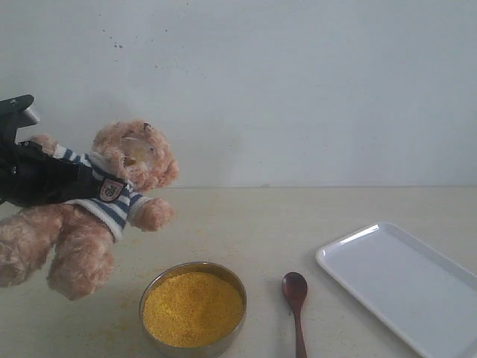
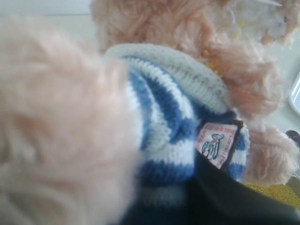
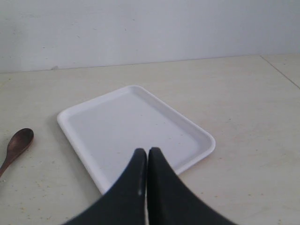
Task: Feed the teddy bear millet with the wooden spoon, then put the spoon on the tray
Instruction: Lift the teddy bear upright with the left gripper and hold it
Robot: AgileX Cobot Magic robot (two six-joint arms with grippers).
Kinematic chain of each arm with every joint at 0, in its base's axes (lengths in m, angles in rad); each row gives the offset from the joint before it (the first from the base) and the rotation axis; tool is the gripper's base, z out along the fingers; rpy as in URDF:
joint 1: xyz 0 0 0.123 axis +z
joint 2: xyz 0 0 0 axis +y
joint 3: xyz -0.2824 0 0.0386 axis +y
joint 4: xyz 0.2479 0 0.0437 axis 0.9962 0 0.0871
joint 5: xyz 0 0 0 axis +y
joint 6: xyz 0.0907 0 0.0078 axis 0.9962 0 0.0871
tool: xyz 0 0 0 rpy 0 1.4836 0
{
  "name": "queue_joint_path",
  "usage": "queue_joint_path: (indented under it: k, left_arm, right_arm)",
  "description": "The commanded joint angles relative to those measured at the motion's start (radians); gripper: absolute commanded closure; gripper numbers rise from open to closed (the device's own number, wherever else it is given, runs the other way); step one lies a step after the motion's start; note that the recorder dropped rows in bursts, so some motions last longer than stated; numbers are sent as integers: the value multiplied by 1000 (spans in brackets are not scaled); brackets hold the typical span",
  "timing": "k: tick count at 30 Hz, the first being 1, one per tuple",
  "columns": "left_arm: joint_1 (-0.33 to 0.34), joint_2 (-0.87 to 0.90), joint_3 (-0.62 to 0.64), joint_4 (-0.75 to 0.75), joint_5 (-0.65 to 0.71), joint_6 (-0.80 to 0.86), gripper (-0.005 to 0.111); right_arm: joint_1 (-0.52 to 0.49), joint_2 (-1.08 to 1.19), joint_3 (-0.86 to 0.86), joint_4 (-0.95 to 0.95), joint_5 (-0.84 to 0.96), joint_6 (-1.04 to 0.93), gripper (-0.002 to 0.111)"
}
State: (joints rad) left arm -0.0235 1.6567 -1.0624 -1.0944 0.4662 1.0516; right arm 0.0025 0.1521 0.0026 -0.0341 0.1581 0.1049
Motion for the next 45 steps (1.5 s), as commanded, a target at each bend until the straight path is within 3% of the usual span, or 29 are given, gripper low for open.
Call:
queue_joint_path:
  k: [1, 45]
  left_arm:
    - [1, -7, -8, -4, 14, 3, 103]
    - [1, -7, -8, -4, -8, 5, 103]
  right_arm:
    - [-3, -2, -3, 3, -12, 0, 108]
    - [-3, -2, -3, 3, -12, -1, 108]
